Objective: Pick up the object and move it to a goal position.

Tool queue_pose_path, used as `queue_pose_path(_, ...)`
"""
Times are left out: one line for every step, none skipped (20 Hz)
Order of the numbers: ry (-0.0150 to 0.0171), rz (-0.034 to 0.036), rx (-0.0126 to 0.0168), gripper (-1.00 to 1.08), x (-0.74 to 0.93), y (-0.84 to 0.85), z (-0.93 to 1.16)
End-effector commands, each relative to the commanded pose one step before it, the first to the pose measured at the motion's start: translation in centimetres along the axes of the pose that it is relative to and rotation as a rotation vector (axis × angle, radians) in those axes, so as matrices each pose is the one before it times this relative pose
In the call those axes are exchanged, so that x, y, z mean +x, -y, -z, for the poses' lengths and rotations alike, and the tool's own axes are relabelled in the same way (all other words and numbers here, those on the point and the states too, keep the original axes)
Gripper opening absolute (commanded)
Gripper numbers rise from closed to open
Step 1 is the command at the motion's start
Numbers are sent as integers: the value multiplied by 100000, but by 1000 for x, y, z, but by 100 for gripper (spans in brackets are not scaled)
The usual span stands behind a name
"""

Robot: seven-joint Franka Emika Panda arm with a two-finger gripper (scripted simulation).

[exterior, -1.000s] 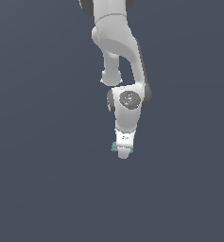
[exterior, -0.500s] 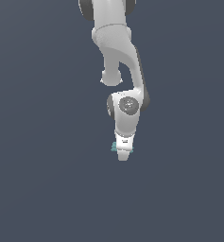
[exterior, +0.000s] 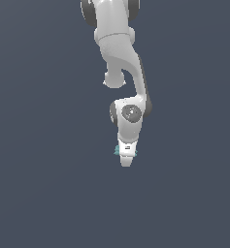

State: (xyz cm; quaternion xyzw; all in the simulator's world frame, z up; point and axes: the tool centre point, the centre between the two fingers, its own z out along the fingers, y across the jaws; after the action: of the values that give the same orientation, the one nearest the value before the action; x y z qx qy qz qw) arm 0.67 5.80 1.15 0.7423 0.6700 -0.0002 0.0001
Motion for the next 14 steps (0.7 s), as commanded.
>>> queue_pose_path(-3, 17, 13, -100, 8, 1, -66)
queue_pose_path(0, 0, 0, -100, 0, 0, 0)
queue_pose_path(0, 0, 0, -100, 0, 0, 0)
queue_pose_path(0, 0, 0, -100, 0, 0, 0)
queue_pose_path(0, 0, 0, -100, 0, 0, 0)
queue_pose_path(0, 0, 0, -100, 0, 0, 0)
queue_pose_path(0, 0, 0, -100, 0, 0, 0)
queue_pose_path(-17, 22, -94, -100, 6, -22, 71)
queue_pose_path(-3, -8, -97, -100, -25, -31, 21)
queue_pose_path(-9, -22, -284, -100, -75, -93, 58)
queue_pose_path(-16, -37, -477, -100, -125, -154, 99)
queue_pose_path(-22, -52, -678, -100, -176, -216, 145)
queue_pose_path(-28, -67, -859, -100, -225, -277, 180)
queue_pose_path(-35, -82, -1053, -100, -275, -338, 222)
